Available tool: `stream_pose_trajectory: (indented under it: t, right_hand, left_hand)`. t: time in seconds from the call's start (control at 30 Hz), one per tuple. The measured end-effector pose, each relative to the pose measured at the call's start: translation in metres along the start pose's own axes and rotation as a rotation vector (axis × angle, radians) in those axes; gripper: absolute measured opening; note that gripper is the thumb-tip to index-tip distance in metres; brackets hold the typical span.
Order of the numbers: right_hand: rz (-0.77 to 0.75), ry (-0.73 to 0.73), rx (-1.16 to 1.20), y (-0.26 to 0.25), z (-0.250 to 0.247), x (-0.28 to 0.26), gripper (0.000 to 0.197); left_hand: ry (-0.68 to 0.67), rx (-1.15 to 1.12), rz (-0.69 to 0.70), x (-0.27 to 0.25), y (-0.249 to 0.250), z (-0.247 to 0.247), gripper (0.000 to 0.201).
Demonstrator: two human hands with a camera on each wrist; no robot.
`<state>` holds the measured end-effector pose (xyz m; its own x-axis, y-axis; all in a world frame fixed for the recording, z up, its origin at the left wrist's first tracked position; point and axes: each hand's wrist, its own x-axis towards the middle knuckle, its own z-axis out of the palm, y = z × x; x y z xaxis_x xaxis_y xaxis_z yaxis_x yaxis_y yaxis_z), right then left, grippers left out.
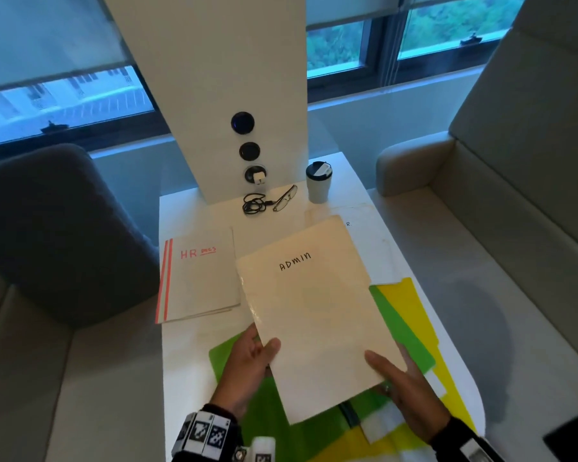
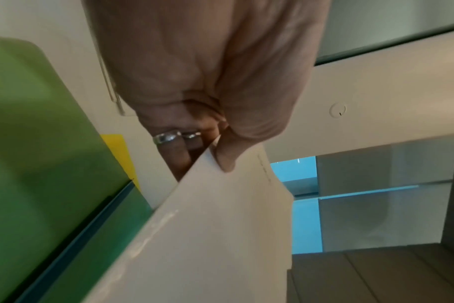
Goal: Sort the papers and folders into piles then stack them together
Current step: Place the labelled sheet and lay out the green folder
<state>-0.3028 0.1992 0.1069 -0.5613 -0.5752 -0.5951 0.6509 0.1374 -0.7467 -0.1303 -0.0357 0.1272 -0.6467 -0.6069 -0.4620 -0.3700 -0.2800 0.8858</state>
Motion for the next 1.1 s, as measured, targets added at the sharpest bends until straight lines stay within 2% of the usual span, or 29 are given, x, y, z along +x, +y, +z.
stream_pose_trajectory:
  t: [0.13, 0.2, 0.27, 0.3, 0.4, 0.5, 0.53, 0.67, 0.7, 0.8, 0.83, 0.9, 0.93, 0.97, 1.03, 1.1]
  right_hand:
    - [0.017, -0.054, -0.031, -0.005, -0.022, 0.020, 0.084]
    - [-0.013, -0.033, -0.026, -0.009, -0.031, 0.034, 0.063]
    - [-0.052, -0.022, -0.011, -0.017, -0.039, 0.050, 0.045]
    - [-0.071, -0.020, -0.019, -0.021, -0.043, 0.062, 0.049]
    - [-0.110, 0.044, -0.041, -0.042, -0.051, 0.101, 0.080]
    - [-0.164, 0.124, -0.069, -0.063, -0.051, 0.146, 0.098]
    - [-0.166, 0.155, -0.060, -0.069, -0.051, 0.162, 0.093]
    - [-0.054, 0.237, -0.070, -0.078, -0.064, 0.232, 0.034]
    - [-0.024, 0.255, -0.078, -0.077, -0.070, 0.246, 0.030]
    - [0.002, 0.334, -0.020, -0.068, -0.081, 0.265, 0.057]
    - [0.011, 0.373, -0.001, -0.065, -0.080, 0.262, 0.055]
    - [-0.009, 0.432, -0.004, -0.055, -0.082, 0.251, 0.027]
    - [-0.005, 0.472, -0.056, -0.046, -0.084, 0.243, 0.022]
    - [0.003, 0.513, -0.168, -0.036, -0.087, 0.231, 0.027]
    - [-0.015, 0.555, -0.574, -0.009, -0.094, 0.206, 0.051]
    - [-0.056, 0.498, -0.944, 0.021, -0.101, 0.183, 0.063]
  left_hand:
    - [0.013, 0.036, 0.001, 0.007, 0.004, 0.015, 0.031]
    - [0.036, 0.021, -0.037, 0.016, 0.003, 0.021, 0.039]
    - [0.059, 0.015, -0.046, 0.024, -0.003, 0.024, 0.032]
    - [0.072, 0.029, -0.047, 0.028, -0.006, 0.024, 0.028]
    - [0.074, 0.119, -0.101, 0.030, -0.030, 0.018, 0.028]
    - [0.047, 0.263, -0.179, 0.020, -0.061, 0.004, 0.031]
    - [0.038, 0.323, -0.201, 0.015, -0.071, 0.000, 0.033]
    - [0.080, 0.507, -0.301, -0.007, -0.113, -0.022, 0.038]
    - [0.101, 0.541, -0.335, -0.013, -0.123, -0.028, 0.041]
    - [0.181, 0.655, -0.410, -0.024, -0.176, -0.049, 0.060]
    - [0.220, 0.668, -0.450, -0.026, -0.203, -0.057, 0.069]
    - [0.296, 0.670, -0.488, -0.033, -0.229, -0.061, 0.081]
    - [0.323, 0.658, -0.482, -0.037, -0.228, -0.058, 0.081]
    - [0.338, 0.626, -0.472, -0.041, -0.214, -0.052, 0.078]
    - [0.356, 0.510, -0.458, -0.048, -0.190, -0.042, 0.067]
    - [0.357, 0.384, -0.461, -0.050, -0.183, -0.037, 0.058]
